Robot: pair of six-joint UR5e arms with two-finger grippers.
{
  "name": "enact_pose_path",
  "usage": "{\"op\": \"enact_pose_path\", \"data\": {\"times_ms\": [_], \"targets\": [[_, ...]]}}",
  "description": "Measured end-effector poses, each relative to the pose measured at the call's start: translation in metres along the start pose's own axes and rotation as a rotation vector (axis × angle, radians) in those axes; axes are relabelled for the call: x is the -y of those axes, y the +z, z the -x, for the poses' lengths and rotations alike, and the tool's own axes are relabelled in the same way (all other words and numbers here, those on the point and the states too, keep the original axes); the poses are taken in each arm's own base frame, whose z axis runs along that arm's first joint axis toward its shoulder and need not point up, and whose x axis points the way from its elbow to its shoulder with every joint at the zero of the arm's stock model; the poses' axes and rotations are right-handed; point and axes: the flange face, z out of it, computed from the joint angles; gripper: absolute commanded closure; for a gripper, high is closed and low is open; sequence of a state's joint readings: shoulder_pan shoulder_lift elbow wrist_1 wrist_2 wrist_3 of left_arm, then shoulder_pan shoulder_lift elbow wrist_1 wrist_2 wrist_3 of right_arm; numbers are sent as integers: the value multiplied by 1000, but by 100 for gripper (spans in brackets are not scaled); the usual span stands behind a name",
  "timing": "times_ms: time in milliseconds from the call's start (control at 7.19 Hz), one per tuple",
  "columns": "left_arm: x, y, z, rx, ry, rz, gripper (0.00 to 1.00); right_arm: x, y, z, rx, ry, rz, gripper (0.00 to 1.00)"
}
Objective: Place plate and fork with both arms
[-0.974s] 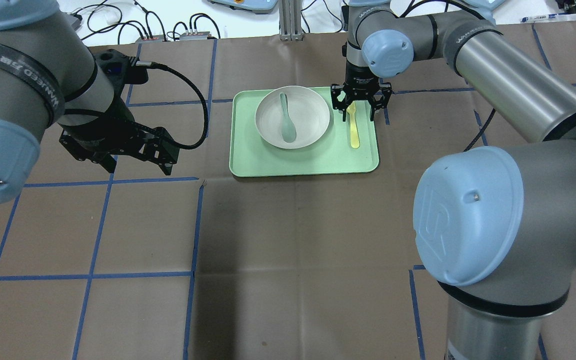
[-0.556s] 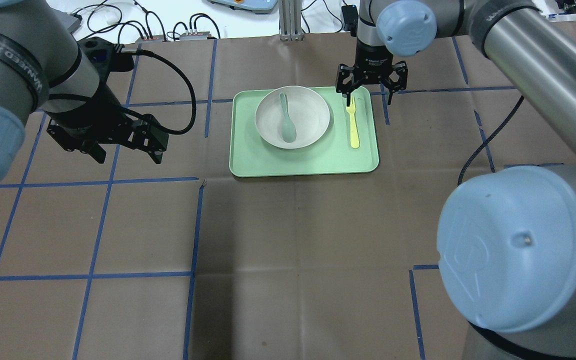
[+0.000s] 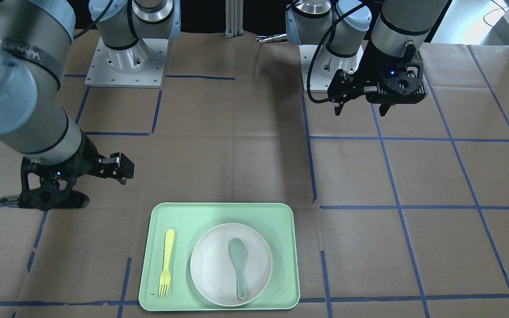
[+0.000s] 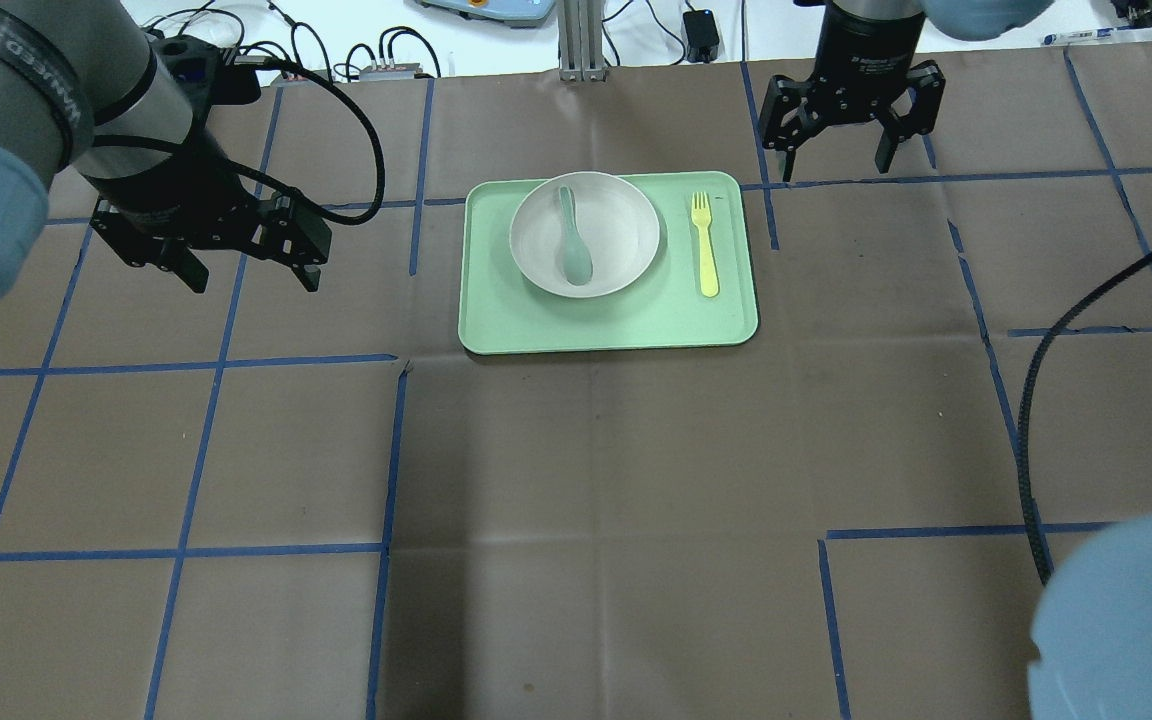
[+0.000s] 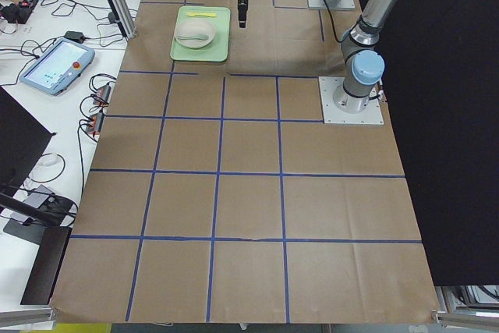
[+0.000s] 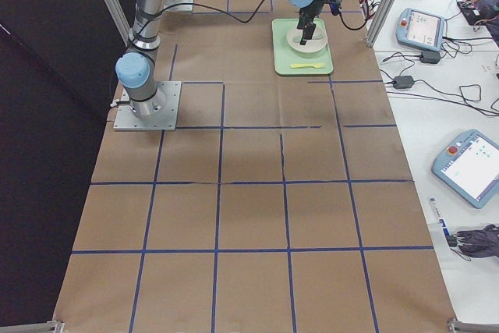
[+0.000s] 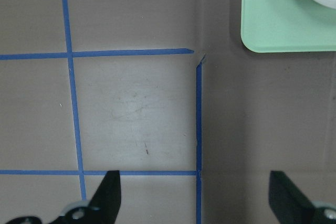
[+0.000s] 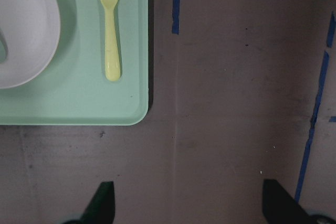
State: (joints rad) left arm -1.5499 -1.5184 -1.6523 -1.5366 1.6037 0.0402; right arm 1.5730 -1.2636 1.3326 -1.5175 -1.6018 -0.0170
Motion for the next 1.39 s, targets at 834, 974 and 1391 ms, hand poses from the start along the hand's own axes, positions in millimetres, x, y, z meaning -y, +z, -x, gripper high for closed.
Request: {"op": "enact_pose_path", "data": {"times_ms": [834, 974, 1391], "targets": [[12, 2, -27, -5, 56, 5, 0, -125, -24, -13, 19, 35, -84, 0], [10, 4, -29, -6, 60, 10, 0, -127, -26, -12, 20, 35, -89, 0], [6, 7, -30, -8, 61, 16, 0, -131, -31, -10, 22, 34, -99, 0]]}}
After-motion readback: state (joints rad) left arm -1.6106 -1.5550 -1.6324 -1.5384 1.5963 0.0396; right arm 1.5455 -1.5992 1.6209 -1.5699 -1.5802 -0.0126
